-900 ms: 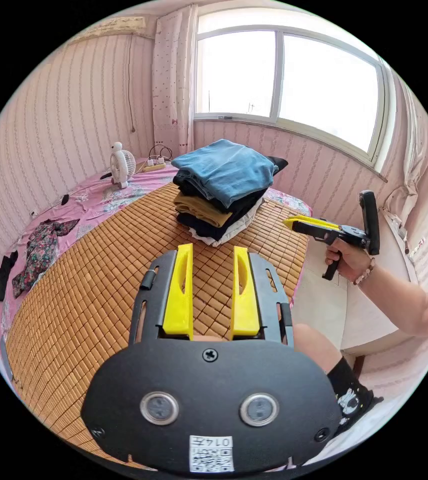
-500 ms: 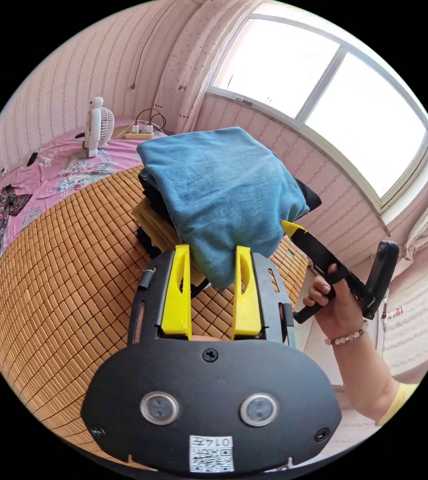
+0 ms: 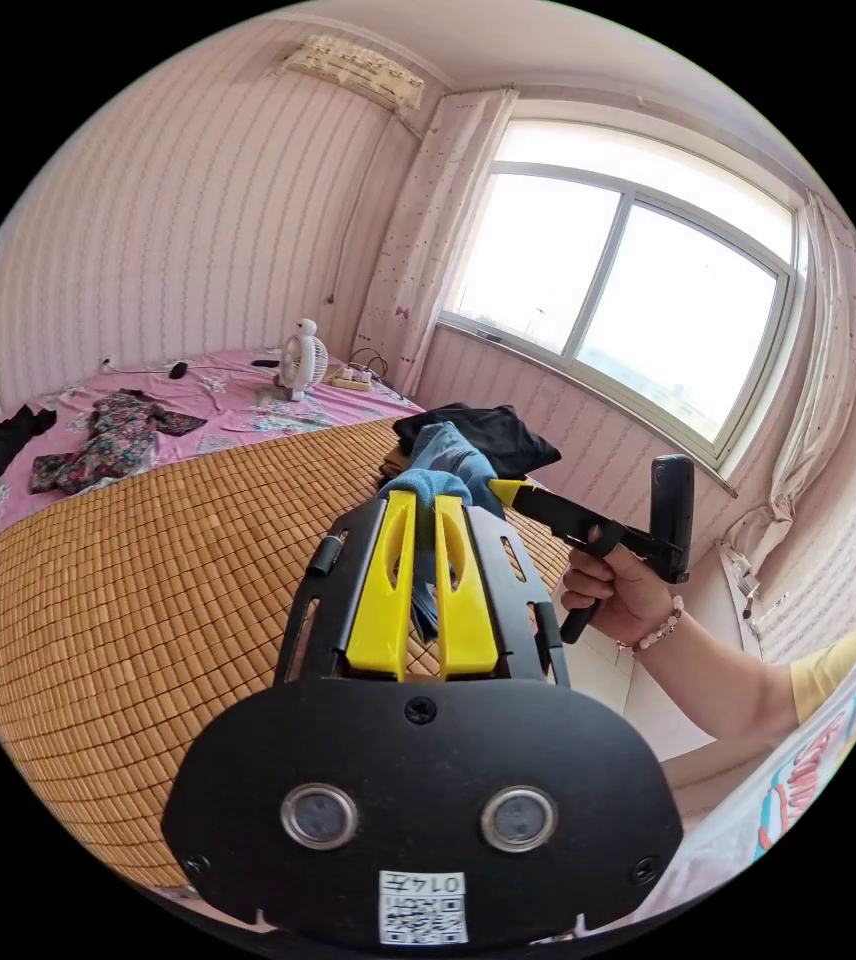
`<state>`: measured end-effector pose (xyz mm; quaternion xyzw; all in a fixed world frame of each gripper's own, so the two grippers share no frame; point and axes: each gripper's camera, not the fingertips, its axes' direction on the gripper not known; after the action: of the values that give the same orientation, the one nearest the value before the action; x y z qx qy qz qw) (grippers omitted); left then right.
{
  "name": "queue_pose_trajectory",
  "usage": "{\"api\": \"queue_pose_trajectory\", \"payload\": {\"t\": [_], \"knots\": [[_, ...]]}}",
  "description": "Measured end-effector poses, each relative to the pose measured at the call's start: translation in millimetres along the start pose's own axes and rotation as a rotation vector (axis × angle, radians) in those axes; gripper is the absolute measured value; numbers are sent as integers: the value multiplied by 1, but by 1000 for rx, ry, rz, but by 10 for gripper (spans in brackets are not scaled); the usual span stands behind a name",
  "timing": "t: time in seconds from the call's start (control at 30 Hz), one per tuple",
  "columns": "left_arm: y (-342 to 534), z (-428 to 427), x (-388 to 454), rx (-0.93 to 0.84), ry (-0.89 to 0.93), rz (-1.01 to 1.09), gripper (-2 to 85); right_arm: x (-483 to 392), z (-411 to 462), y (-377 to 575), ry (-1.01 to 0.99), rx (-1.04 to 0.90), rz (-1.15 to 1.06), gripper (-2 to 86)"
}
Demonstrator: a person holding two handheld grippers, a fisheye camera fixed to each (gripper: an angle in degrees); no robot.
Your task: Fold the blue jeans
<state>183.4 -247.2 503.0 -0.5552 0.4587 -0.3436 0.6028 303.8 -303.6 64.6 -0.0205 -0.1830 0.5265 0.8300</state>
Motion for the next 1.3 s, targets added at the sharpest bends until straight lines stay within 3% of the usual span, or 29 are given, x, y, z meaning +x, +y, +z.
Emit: {"api": "queue_pose_trajectory", "payload": {"t": [0.1,0.17,0.23,0.43,0.6,0.77,0.83,0.9,1.17,1.3], "knots": [[22,-89,-25,63,-117,-76,14,-75,30,-10,-88,-5,-3,4],[33,-160,-27,155,-217,-58,13,-121,40,-16,-46,3,-14,3],[41,-209,-22,250,-272,-30,12,-155,48,-18,-155,24,-20,4],[53,-305,-21,410,-276,13,12,-220,52,-8,-252,88,-39,6],[75,-275,-45,309,-212,-43,15,-184,73,25,-115,-16,-52,16],[138,-191,-104,-1,-323,-260,15,-120,115,91,-10,-395,-37,27],[171,-169,-131,-116,-246,-385,15,-107,114,120,-14,-400,-62,48],[200,-160,-145,-126,-117,-441,15,-97,123,148,-30,-473,-79,75],[214,-128,-156,-220,-29,-417,32,-115,216,171,-174,-711,-143,135],[211,-135,-171,-288,-11,-411,44,-110,264,187,-143,-800,-167,140]]}}
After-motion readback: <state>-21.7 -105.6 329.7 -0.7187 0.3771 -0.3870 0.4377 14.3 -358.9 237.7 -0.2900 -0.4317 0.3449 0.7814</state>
